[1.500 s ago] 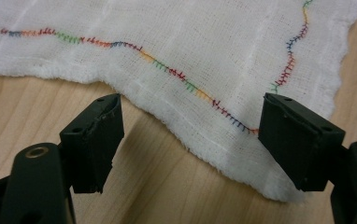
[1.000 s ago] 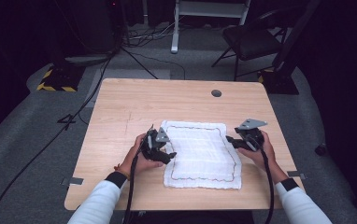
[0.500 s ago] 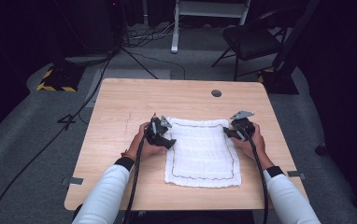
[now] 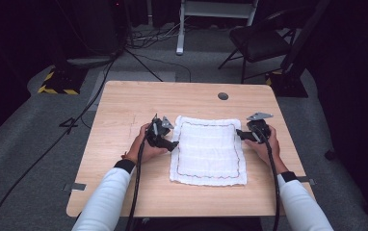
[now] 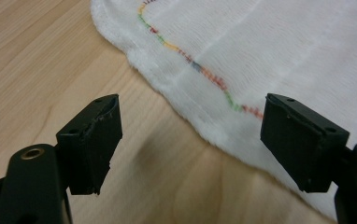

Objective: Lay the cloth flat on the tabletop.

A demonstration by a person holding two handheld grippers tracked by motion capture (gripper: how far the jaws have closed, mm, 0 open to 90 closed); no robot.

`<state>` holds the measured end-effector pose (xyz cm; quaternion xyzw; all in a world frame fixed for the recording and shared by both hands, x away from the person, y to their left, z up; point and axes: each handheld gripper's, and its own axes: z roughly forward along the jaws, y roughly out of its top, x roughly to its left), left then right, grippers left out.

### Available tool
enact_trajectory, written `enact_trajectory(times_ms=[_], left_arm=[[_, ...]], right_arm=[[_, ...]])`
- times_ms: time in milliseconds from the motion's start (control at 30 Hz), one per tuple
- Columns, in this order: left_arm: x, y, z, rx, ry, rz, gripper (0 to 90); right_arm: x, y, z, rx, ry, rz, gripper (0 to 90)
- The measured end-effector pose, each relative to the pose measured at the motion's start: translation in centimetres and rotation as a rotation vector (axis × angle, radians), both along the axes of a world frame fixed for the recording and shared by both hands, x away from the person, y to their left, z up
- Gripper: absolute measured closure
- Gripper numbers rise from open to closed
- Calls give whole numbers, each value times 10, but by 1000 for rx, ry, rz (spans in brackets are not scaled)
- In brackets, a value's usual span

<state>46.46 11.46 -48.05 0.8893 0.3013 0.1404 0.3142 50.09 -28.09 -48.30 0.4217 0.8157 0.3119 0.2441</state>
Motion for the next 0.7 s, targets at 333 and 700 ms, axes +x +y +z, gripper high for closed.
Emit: enact_trajectory(times_ms=[333,700], left_arm=[[-56,18,-4,-7,21,-41,200],[-82,-1,-10,17,34,-99,222]], right_arm=[[-64,-17,15,48,33,154,331],[-106,-6,-2,-64,66,225,334]])
